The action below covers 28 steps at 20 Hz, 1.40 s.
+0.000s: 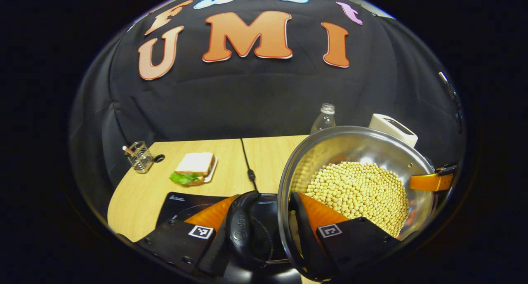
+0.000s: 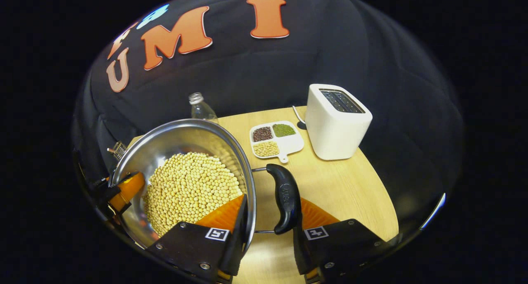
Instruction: First push the handle of the pot to place it horizontally, then grasp the pot with both hands and set it on the induction cooktop.
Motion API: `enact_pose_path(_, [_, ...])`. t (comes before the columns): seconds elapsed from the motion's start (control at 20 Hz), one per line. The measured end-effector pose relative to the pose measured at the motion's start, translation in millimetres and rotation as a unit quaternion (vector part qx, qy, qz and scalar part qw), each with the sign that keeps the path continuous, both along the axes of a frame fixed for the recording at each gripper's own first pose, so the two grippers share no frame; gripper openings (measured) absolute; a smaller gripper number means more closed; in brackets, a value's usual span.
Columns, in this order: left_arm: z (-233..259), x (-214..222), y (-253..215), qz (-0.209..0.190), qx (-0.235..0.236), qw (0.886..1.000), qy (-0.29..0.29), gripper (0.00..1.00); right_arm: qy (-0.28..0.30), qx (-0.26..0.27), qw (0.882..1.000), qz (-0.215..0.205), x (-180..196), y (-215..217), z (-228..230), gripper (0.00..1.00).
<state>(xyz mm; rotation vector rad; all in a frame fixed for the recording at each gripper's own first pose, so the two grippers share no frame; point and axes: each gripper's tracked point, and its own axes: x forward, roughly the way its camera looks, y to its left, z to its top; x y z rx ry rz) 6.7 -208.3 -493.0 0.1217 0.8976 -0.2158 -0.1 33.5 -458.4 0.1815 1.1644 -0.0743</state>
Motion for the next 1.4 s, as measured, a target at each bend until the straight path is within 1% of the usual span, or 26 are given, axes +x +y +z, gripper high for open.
enact_pose_path(0.15, [24.5, 1.0, 35.5, 0.018, 0.002, 1.0, -0.012, 0.77, -0.011, 0.01, 1.0, 0.018, 5.9, 34.1, 17.5, 0.52])
enact_pose_path(0.3, [50.3, -1.3, 72.4, 0.035, 0.014, 0.999, -0.021, 0.77, -0.02, 0.022, 0.999, 0.035, 10.2, 72.0, 28.8, 0.52])
enact_pose_path(0.35, [54.3, -1.1, 87.6, 0.041, 0.018, 0.999, -0.023, 0.75, -0.022, 0.027, 0.999, 0.041, 12.6, 85.4, 31.5, 0.52])
enact_pose_path(0.4, [54.9, -1.6, 103.1, 0.047, 0.022, 0.998, -0.025, 0.77, -0.023, 0.031, 0.998, 0.048, 13.9, 98.2, 34.1, 0.52])
enact_pose_path(0.5, [63.1, 0.6, 129.1, 0.057, 0.031, 0.997, -0.033, 0.77, -0.027, 0.04, 0.997, 0.058, 16.4, 119.2, 38.3, 0.52])
enact_pose_path(0.65, [76.3, -0.8, 156.0, 0.073, 0.036, 0.996, -0.038, 0.77, -0.035, 0.044, 0.996, 0.073, 22.7, 146.7, 48.7, 0.52])
enact_pose_path(0.75, [81.1, -1.9, 174.7, 0.084, 0.037, 0.995, -0.04, 0.77, -0.04, 0.045, 0.995, 0.084, 22.6, 157.7, 45.3, 0.52])
enact_pose_path(0.9, [86.5, -4.9, 201.7, 0.095, 0.045, 0.994, -0.044, 0.77, -0.041, 0.05, 0.993, 0.094, 23.5, 189.3, 55.8, 0.52])
enact_pose_path(1.15, [84.5, -8.9, 232.5, 0.108, 0.052, 0.992, -0.04, 0.77, -0.035, 0.058, 0.992, 0.104, 16.7, 216.0, 51.5, 0.51])
enact_pose_path(1.4, [72.1, -12.5, 242.6, 0.115, 0.047, 0.992, -0.028, 0.77, -0.03, 0.058, 0.993, 0.101, 12.6, 225.0, 42.4, 0.52])
